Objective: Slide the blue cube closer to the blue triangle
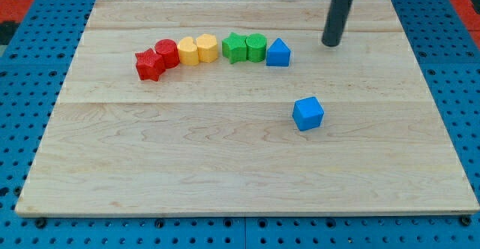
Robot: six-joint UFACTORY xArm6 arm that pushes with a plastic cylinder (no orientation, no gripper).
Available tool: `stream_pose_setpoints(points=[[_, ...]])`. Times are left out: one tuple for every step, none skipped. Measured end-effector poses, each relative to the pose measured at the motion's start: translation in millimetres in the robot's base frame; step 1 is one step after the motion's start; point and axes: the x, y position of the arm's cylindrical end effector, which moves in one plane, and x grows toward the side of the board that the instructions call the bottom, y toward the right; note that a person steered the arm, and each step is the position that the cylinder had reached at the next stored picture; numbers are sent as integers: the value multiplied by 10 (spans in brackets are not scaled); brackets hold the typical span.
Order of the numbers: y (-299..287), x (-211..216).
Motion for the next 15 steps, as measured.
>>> stream_pose_setpoints(points=[[-344,52],[-527,281],[-625,353],[-668,354],[-202,546],[419,898],[718,1557],[515,2093],[-274,1926],[-350,1189],[-350,1039],[-350,1296],[-427,1713],[-837,1635],[-888,1284]])
